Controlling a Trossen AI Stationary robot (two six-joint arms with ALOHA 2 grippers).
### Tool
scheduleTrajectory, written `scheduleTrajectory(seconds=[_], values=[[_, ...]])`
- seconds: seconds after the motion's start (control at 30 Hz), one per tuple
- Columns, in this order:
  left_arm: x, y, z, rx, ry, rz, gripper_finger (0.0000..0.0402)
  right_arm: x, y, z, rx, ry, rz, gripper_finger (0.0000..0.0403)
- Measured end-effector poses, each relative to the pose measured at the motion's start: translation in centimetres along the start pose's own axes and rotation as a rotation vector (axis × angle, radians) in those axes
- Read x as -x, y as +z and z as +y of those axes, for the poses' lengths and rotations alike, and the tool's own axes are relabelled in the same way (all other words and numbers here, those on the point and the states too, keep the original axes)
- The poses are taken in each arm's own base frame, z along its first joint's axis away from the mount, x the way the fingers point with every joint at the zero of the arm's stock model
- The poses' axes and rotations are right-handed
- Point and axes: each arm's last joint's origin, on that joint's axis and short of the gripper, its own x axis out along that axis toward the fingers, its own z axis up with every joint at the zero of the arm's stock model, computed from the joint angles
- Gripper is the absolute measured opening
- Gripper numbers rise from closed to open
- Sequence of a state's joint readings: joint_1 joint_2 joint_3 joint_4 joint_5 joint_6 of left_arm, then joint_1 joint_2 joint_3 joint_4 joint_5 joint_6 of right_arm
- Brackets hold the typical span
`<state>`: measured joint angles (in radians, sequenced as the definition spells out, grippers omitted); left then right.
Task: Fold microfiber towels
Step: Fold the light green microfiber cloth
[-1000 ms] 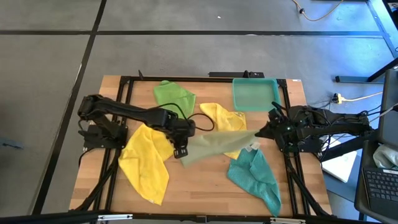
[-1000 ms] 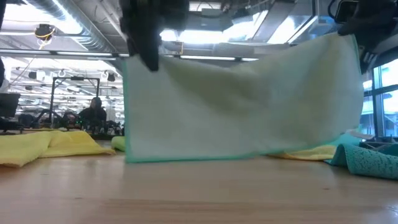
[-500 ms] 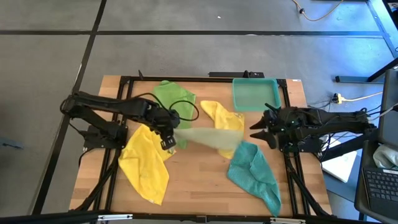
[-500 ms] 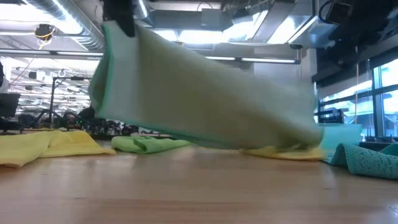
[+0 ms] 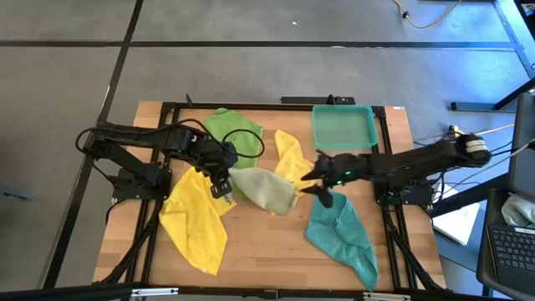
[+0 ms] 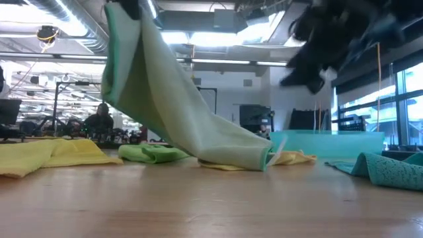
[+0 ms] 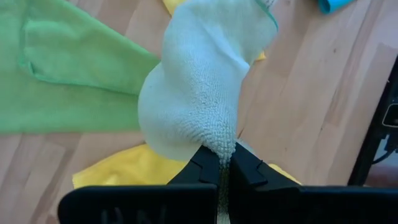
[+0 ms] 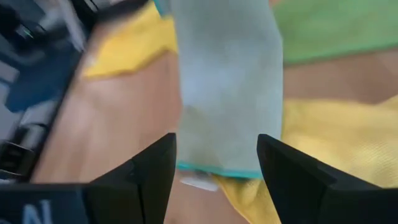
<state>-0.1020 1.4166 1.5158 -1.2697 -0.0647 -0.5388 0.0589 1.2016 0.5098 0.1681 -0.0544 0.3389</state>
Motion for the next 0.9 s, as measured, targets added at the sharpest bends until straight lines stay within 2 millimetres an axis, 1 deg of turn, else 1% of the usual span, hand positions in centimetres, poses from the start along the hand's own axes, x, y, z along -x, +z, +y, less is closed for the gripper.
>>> scheduleTrajectory(seconds=[0.03, 0.1, 0.17, 0.27, 0.43, 0.53, 0.63, 0.7, 0.83, 0.9], values=[[0.0, 0.0, 0.0, 0.003, 0.0, 0.0, 0.0, -1.0, -0.4, -0.2, -0.001, -0.01, 0.029, 0.0226], [0.0, 0.0, 0.0, 0.004, 0.002, 0.0, 0.0, -2.5, -0.6, -0.4, -0.002, -0.028, 0.078, 0.023], [0.0, 0.0, 0.0, 0.007, 0.003, 0.003, 0.0, -4.0, -0.1, -0.3, 0.015, -0.032, 0.097, 0.0235], [0.0, -0.1, 0.1, 0.008, 0.007, 0.009, 0.0, -6.1, 0.9, 0.0, 0.09, -0.031, 0.133, 0.0243], [0.0, -0.2, 0.2, 0.008, 0.016, 0.025, 0.0, -8.7, 1.7, 0.3, 0.177, -0.069, 0.297, 0.0251], [0.0, -0.2, 0.2, 0.008, 0.017, 0.026, 0.0, -10.0, 1.4, 0.0, 0.199, -0.094, 0.396, 0.0251], [0.0, -0.2, 0.2, 0.008, 0.017, 0.025, 0.0, -10.9, 0.6, -0.3, 0.187, -0.117, 0.474, 0.0252], [-0.1, -0.2, 0.2, 0.009, 0.018, 0.026, 0.0, -11.1, 0.6, -0.4, 0.169, -0.126, 0.486, 0.0252], [-0.1, -0.2, 0.1, 0.009, 0.015, 0.028, 0.0, -10.6, 1.3, -0.2, 0.167, -0.162, 0.482, 0.0243], [-0.1, -0.2, 0.1, 0.008, 0.013, 0.028, 0.0, -10.2, 2.0, -0.1, 0.181, -0.2, 0.448, 0.0235]])
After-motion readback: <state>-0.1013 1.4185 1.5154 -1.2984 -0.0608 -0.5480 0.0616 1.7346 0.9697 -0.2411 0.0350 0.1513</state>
